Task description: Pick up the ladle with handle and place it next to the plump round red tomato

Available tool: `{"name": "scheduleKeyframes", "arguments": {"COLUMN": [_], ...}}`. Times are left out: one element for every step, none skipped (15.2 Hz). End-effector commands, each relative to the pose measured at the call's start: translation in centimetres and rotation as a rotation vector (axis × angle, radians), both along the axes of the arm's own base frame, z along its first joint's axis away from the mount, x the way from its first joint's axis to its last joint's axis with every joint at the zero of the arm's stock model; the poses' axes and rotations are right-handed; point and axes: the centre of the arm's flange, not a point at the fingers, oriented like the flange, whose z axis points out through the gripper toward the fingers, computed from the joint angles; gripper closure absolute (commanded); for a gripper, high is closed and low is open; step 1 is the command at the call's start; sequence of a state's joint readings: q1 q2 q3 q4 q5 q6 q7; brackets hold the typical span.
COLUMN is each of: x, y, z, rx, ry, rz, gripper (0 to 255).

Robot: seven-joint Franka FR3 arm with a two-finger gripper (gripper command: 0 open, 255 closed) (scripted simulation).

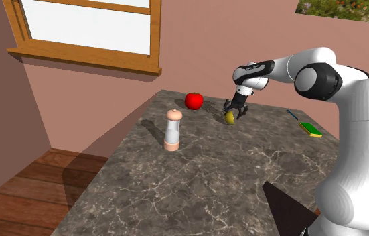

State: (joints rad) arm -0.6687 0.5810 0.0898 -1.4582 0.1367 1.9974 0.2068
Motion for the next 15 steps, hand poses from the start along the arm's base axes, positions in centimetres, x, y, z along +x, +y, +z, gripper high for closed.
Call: {"name": "scheduleKeyframes", "arguments": {"x": [0.0, 0.0, 0.0, -0.1, -0.2, -0.3, -0.3, -0.3, -0.3, -0.3, -0.3, -0.3, -0.3, -0.3, -0.3], "y": [0.0, 0.0, 0.0, -0.2, -0.4, -0.6, -0.8, -0.8, -0.8, -0.8, -0.8, -0.8, -0.8, -0.8, -0.8], "z": [0.0, 0.0, 0.0, 1.3, 2.6, 3.9, 4.9, 4.9, 4.9, 4.9, 4.9, 4.9, 4.9, 4.9, 4.9], "rx": [0.000, 0.000, 0.000, 0.000, 0.000, 0.000, 0.000, 0.000, 0.000, 0.000, 0.000, 0.000, 0.000, 0.000, 0.000], "ry": [0.000, 0.000, 0.001, 0.001, 0.001, 0.001, 0.001, 0.001, 0.001, 0.001, 0.001, 0.001, 0.001, 0.001, 0.001], "rz": [0.000, 0.000, 0.000, 0.000, 0.000, 0.000, 0.000, 0.000, 0.000, 0.000, 0.000, 0.000, 0.000, 0.000, 0.000], "gripper": [0, 0, 0, 0, 0, 0, 0, 0, 0, 0, 0, 0, 0, 0, 0]}}
